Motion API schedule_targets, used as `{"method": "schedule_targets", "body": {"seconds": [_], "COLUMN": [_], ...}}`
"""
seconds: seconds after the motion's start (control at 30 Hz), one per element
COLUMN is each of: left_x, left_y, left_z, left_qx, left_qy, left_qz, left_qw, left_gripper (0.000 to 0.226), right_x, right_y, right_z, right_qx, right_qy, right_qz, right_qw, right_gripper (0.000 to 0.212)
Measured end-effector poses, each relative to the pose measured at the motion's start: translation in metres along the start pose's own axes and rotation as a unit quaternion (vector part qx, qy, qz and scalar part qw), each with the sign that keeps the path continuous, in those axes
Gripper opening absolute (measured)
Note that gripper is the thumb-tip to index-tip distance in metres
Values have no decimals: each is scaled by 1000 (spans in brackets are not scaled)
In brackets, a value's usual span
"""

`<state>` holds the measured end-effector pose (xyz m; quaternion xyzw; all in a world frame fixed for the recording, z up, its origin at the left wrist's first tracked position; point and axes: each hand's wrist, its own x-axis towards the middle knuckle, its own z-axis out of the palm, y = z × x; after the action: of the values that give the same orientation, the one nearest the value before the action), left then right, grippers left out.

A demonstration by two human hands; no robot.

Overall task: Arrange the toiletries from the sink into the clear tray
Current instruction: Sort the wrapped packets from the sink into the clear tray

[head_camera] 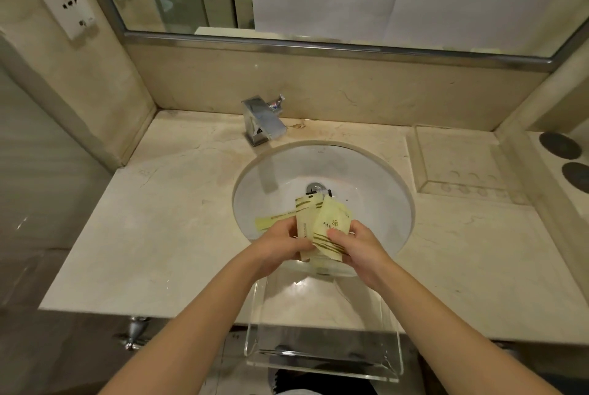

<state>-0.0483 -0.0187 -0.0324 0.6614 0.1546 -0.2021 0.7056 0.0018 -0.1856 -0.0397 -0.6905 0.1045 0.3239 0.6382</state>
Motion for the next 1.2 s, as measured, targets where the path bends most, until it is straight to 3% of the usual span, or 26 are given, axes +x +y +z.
{"method": "schedule_targets", "body": {"seconds": [0.17, 0.37, 0.6, 0.7, 0.77, 0.9, 1.0, 1.1, 1.2], "left_x": [0, -2, -13, -15, -15, -16, -15, -15, -18], "left_y": [-3, -9, -10, -12, -15, -14, -14, -15, -13], "left_z": [0, 2, -3, -4, -5, 0, 1, -1, -3], "left_qx": [-76, -142, -82, -26, -1, -3, 78, 108, 105], "left_qy": [26, 45, -23, -48, -60, 4, 45, 69, 49], "left_qz": [-13, -11, -38, -29, -25, -22, 7, 16, 13], "left_qw": [997, 989, 996, 998, 998, 1000, 996, 992, 993], "left_gripper": [28, 47, 58, 35, 42, 38, 16, 25, 47], "right_x": [-11, -25, -26, -27, -27, -27, -29, -32, -35], "right_y": [0, 4, 13, 15, 15, 19, 20, 21, 23], "right_z": [-1, -2, -7, -8, -8, -9, -12, -17, -20], "right_qx": [43, 148, 132, 140, 141, 170, 166, 154, 120], "right_qy": [-14, -9, 2, 7, 23, 51, 59, 59, 30], "right_qz": [-12, -4, -25, -17, -3, 11, 14, 5, -14], "right_qw": [999, 989, 991, 990, 990, 984, 984, 986, 992], "right_gripper": [26, 26, 63, 54, 39, 19, 22, 26, 48]}}
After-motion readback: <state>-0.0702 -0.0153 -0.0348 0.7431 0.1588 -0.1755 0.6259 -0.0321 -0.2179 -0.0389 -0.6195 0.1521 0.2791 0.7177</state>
